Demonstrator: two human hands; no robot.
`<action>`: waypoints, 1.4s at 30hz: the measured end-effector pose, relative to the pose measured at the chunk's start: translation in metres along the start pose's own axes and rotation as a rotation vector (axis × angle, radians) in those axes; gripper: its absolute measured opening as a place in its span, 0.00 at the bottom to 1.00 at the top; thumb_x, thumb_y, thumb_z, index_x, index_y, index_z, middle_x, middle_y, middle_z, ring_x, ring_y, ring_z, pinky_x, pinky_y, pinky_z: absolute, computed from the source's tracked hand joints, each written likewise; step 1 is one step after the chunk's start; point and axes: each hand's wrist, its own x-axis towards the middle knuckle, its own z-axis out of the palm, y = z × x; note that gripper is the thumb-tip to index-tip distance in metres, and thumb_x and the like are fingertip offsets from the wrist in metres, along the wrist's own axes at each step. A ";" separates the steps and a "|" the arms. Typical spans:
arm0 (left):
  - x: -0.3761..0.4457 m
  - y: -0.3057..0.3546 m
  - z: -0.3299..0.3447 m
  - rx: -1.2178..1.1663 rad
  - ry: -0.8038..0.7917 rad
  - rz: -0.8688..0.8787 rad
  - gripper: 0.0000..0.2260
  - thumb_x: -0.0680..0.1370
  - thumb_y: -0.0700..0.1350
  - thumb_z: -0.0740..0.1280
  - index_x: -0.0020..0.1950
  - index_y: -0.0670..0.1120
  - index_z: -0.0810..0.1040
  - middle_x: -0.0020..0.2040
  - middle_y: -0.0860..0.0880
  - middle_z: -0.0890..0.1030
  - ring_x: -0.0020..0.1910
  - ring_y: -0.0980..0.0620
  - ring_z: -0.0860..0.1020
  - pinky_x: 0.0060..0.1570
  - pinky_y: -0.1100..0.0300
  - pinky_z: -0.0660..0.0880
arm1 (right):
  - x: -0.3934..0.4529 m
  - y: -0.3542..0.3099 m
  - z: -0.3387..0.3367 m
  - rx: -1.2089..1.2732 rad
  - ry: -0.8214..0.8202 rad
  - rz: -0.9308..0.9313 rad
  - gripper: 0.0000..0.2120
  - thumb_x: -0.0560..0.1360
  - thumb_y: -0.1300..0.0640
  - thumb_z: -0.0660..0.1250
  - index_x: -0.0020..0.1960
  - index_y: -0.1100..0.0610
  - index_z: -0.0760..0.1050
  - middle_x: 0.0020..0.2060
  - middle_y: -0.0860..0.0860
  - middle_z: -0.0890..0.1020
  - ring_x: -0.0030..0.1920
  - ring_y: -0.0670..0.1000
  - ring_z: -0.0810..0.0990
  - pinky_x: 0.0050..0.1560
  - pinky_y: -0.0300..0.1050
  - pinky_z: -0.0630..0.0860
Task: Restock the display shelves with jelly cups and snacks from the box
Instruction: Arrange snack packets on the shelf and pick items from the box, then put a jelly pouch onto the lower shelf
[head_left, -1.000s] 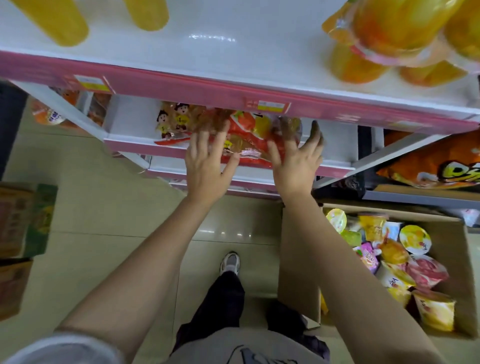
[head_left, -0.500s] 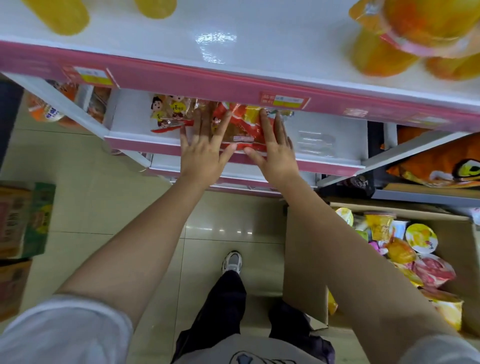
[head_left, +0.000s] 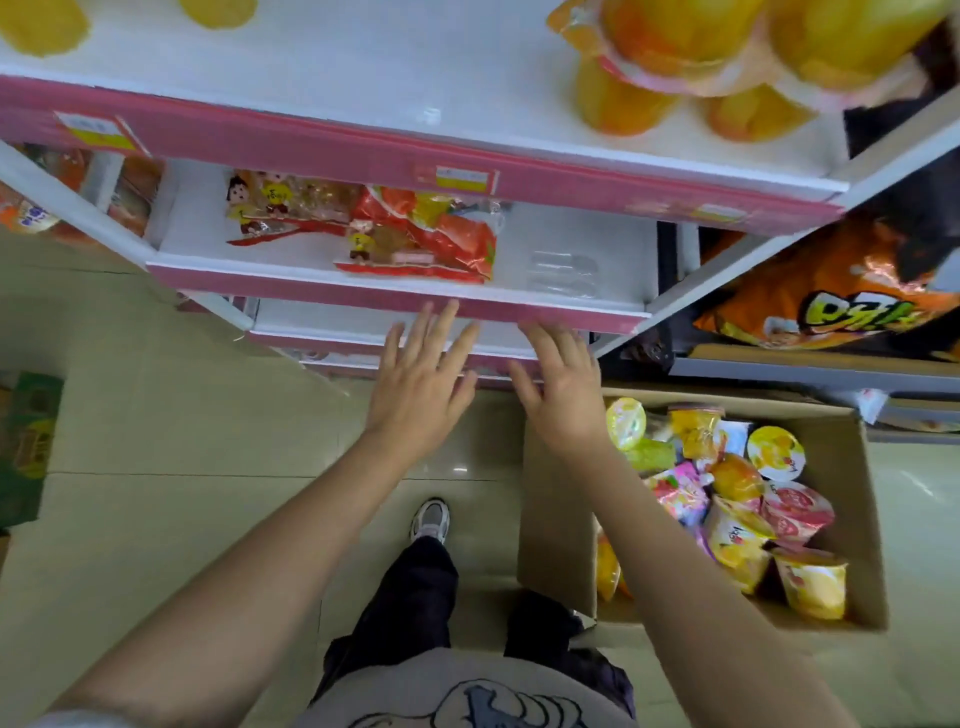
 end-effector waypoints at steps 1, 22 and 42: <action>-0.009 0.023 0.012 -0.033 -0.061 0.010 0.25 0.83 0.56 0.53 0.77 0.48 0.66 0.79 0.43 0.62 0.78 0.40 0.61 0.74 0.40 0.59 | -0.025 0.018 -0.004 -0.008 0.027 0.043 0.20 0.79 0.50 0.63 0.69 0.56 0.73 0.63 0.57 0.77 0.65 0.60 0.74 0.65 0.58 0.69; -0.121 0.289 0.223 -0.100 -0.480 -0.254 0.42 0.78 0.66 0.49 0.81 0.40 0.42 0.80 0.36 0.38 0.80 0.38 0.41 0.78 0.43 0.50 | -0.249 0.325 0.012 -0.040 -0.503 0.636 0.33 0.77 0.57 0.68 0.78 0.55 0.58 0.75 0.62 0.60 0.78 0.62 0.52 0.71 0.58 0.65; -0.057 0.363 0.191 -1.016 -0.572 -0.908 0.34 0.67 0.71 0.71 0.67 0.55 0.72 0.61 0.52 0.79 0.60 0.51 0.79 0.62 0.48 0.76 | -0.235 0.319 -0.081 1.237 -0.033 1.025 0.06 0.76 0.54 0.73 0.49 0.54 0.78 0.43 0.53 0.81 0.45 0.52 0.81 0.51 0.53 0.83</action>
